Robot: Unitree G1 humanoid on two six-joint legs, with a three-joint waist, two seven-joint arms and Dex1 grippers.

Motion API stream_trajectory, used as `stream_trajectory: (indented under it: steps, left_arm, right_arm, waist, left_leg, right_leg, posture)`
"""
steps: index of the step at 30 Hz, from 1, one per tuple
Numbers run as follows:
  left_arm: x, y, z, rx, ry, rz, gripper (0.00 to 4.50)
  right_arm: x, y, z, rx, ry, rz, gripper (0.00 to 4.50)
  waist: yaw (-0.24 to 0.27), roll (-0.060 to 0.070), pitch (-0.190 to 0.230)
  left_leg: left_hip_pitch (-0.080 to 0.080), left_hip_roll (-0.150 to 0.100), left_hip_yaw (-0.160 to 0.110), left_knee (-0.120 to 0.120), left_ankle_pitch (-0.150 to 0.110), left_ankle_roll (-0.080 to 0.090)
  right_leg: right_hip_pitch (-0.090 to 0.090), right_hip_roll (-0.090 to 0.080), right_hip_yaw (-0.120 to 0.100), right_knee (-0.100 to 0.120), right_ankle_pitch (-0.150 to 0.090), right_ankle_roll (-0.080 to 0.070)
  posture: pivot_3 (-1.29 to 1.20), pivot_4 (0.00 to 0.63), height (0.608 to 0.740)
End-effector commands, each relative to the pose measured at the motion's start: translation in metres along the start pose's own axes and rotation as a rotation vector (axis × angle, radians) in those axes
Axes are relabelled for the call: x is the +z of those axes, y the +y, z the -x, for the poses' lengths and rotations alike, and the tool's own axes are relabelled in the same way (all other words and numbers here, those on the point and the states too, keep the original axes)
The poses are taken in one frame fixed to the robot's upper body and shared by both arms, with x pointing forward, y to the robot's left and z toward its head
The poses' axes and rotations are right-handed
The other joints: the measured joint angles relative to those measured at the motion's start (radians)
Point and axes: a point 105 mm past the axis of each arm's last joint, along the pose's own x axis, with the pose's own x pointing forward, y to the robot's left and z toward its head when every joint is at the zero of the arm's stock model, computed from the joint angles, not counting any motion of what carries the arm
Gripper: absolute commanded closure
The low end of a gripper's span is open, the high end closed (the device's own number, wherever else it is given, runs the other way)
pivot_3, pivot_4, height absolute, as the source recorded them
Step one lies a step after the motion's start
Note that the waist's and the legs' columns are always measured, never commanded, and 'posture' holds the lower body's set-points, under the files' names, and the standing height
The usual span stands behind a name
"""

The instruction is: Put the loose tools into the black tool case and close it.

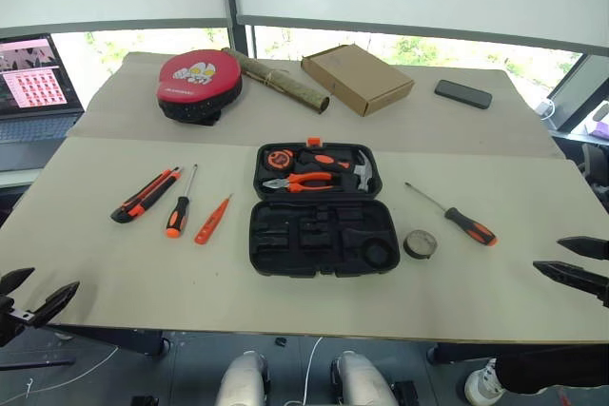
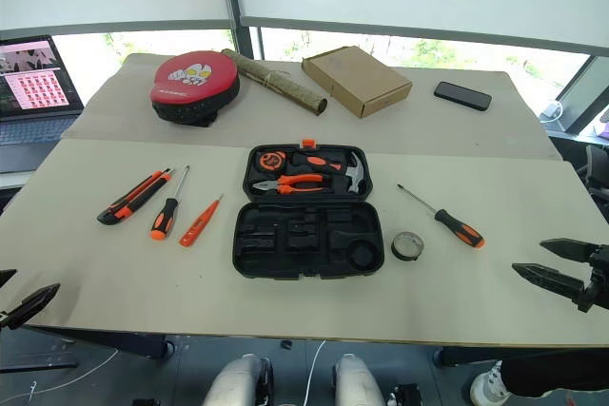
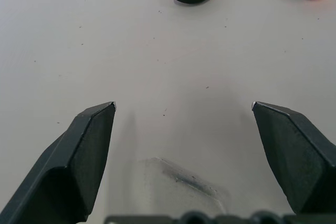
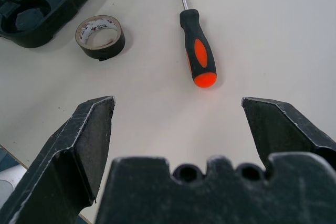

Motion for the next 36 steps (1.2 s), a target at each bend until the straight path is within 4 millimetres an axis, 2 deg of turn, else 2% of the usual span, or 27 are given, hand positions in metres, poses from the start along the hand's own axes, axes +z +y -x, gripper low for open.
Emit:
stream_trajectory:
  steps: [1, 4, 6, 8, 12, 14, 17, 20, 23, 26, 29, 32, 36]
  left_arm:
    - [0.008, 0.001, 0.003, 0.018, -0.024, -0.038, 0.04]
    - [0.002, -0.004, -0.002, 0.013, 0.015, -0.007, 0.04]
    - [0.005, -0.010, -0.006, -0.006, 0.032, 0.012, 0.04]
    - [0.027, -0.022, -0.016, -0.048, -0.004, 0.051, 0.04]
    - [0.068, -0.058, -0.046, -0.145, -0.062, 0.057, 0.04]
    - [0.075, -0.064, -0.055, -0.145, -0.059, 0.067, 0.04]
    - [0.090, -0.083, -0.085, -0.139, -0.056, 0.078, 0.04]
    - [0.097, -0.092, -0.109, -0.085, -0.026, 0.113, 0.04]
    - [0.101, -0.096, -0.123, -0.057, -0.020, 0.122, 0.04]
    - [0.096, -0.111, -0.138, -0.105, 0.010, 0.105, 0.04]
    - [0.090, -0.110, -0.146, -0.092, 0.041, 0.121, 0.04]
    - [0.083, -0.116, -0.148, -0.122, 0.074, 0.136, 0.70]
    - [0.077, -0.120, -0.149, -0.129, 0.088, 0.139, 2.24]
  right_arm:
    - [0.010, 0.002, 0.000, -0.012, -0.015, 0.036, 0.00]
    - [0.016, 0.003, -0.001, -0.040, -0.017, 0.078, 0.00]
    - [0.024, 0.006, -0.003, -0.040, -0.034, 0.103, 0.00]
    - [0.043, 0.014, -0.007, -0.007, -0.090, 0.140, 0.00]
    - [0.087, 0.050, -0.027, 0.102, -0.163, 0.269, 0.00]
    - [0.096, 0.060, -0.033, 0.121, -0.177, 0.293, 0.00]
    - [0.122, 0.095, -0.047, 0.216, -0.266, 0.365, 0.00]
    - [0.132, 0.121, -0.058, 0.281, -0.311, 0.416, 0.00]
    - [0.137, 0.139, -0.063, 0.329, -0.335, 0.436, 0.00]
    - [0.138, 0.150, -0.065, 0.365, -0.347, 0.447, 0.00]
    - [0.138, 0.152, -0.066, 0.363, -0.347, 0.450, 0.00]
    - [0.136, 0.149, -0.067, 0.348, -0.343, 0.448, 0.00]
    - [0.130, 0.150, -0.068, 0.347, -0.331, 0.451, 0.00]
  waist:
    - [0.000, 0.000, 0.000]
    - [0.000, 0.000, 0.000]
    - [0.000, 0.000, 0.000]
    - [0.000, 0.000, 0.000]
    - [0.005, 0.001, 0.000]
    - [0.006, 0.001, 0.000]
    - [0.001, 0.000, 0.000]
    - [0.001, -0.001, 0.000]
    - [-0.001, -0.002, 0.001]
    - [0.002, -0.002, 0.001]
    - [0.002, -0.002, 0.001]
    - [0.002, -0.003, 0.001]
    - [0.003, -0.002, 0.001]
  left_leg:
    - [0.000, 0.000, 0.000, 0.000, 0.000, 0.000]
    - [0.000, 0.000, 0.000, 0.000, 0.000, 0.000]
    - [0.000, 0.000, 0.000, 0.000, 0.000, 0.000]
    - [0.000, 0.000, 0.000, 0.000, 0.000, 0.000]
    - [0.000, 0.000, 0.000, 0.000, 0.000, 0.000]
    - [0.000, 0.000, -0.001, 0.000, 0.000, 0.000]
    - [0.000, 0.000, -0.002, 0.000, 0.000, 0.000]
    - [-0.002, -0.001, -0.003, 0.000, 0.001, 0.000]
    - [-0.006, -0.001, -0.005, 0.001, 0.001, 0.000]
    - [-0.007, -0.002, -0.006, 0.001, 0.001, 0.000]
    - [-0.007, -0.003, -0.007, 0.001, 0.001, 0.000]
    - [-0.008, -0.003, -0.008, 0.002, 0.001, 0.000]
    - [-0.007, -0.003, -0.009, 0.003, 0.001, 0.000]
  right_leg:
    - [0.000, 0.000, 0.000, 0.000, 0.000, 0.000]
    - [0.000, 0.000, 0.000, 0.000, 0.000, 0.000]
    - [0.000, 0.000, 0.000, 0.000, 0.001, 0.001]
    - [0.000, 0.000, 0.000, 0.000, 0.001, 0.001]
    - [0.000, 0.000, 0.000, 0.001, 0.001, 0.002]
    - [0.001, 0.000, -0.001, 0.002, 0.001, 0.003]
    - [0.002, 0.001, 0.000, 0.002, 0.001, 0.003]
    - [0.001, 0.001, 0.000, 0.002, 0.002, 0.003]
    - [-0.001, 0.002, 0.000, 0.002, 0.003, 0.004]
    - [-0.002, 0.002, -0.001, 0.002, 0.003, 0.005]
    - [-0.001, 0.002, -0.001, 0.002, 0.003, 0.005]
    - [-0.001, 0.002, -0.002, 0.002, 0.003, 0.005]
    - [-0.001, 0.002, -0.002, 0.002, 0.003, 0.005]
  posture:
    - [0.00, 0.150, 0.740]
    - [0.00, 0.150, 0.740]
    - [0.00, 0.150, 0.740]
    - [0.00, 0.150, 0.740]
    - [0.00, 0.150, 0.740]
    - [0.00, 0.150, 0.740]
    - [0.00, 0.150, 0.740]
    - [0.00, 0.150, 0.740]
    - [0.00, 0.150, 0.740]
    - [0.00, 0.150, 0.740]
    - [0.00, 0.150, 0.740]
    - [0.00, 0.150, 0.740]
    - [0.00, 0.150, 0.740]
